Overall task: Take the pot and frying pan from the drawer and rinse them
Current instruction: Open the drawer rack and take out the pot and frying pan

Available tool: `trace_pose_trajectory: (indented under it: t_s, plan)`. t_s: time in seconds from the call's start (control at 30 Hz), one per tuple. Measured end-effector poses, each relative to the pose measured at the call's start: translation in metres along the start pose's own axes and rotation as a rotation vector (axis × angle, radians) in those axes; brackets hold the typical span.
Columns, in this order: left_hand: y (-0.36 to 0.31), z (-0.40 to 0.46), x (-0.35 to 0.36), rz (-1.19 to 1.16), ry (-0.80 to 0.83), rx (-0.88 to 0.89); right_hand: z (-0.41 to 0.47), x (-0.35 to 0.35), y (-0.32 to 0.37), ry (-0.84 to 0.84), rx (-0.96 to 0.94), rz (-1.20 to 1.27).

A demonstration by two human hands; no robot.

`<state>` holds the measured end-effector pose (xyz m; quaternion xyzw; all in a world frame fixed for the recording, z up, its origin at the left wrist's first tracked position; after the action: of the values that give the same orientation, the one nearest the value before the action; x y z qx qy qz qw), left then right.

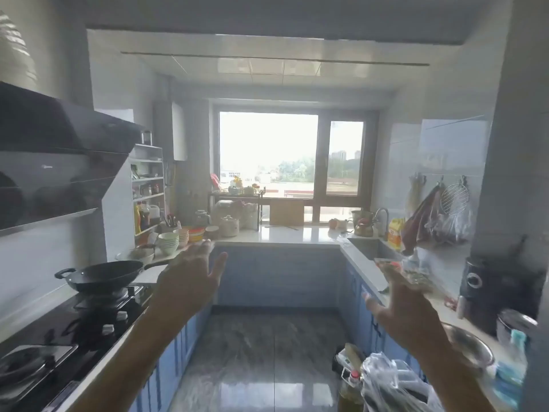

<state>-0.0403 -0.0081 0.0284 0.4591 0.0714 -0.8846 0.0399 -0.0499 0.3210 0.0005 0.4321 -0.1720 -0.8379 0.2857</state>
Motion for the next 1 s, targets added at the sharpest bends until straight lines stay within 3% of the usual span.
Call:
trace_pose_trajectory:
  t_s: [0.17,0.4,0.7,1.0]
  plan:
    - [0.013,0.118,0.070,-0.034,-0.013,-0.006,0.116,0.078,-0.012,0.053,-0.016,0.040]
    - [0.006,0.276,0.184,-0.068,0.060,0.008,0.263,0.167,-0.066,0.056,0.103,0.080]
    - [-0.060,0.469,0.361,-0.082,0.080,0.084,0.446,0.287,-0.183,-0.014,0.161,0.121]
    - [-0.130,0.685,0.489,-0.166,0.118,0.078,0.702,0.372,-0.275,0.035,0.140,0.140]
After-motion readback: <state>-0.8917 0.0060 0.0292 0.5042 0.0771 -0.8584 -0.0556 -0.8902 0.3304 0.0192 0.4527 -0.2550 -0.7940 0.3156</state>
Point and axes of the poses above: each hand's wrist, its own z-axis towards the middle knuckle, its own x-axis out of the palm, y = z × x, the point moved 5 cm from there along z, towards the middle knuckle, and after that the axes turned 11 degrees about z, right-handed, at the moved point
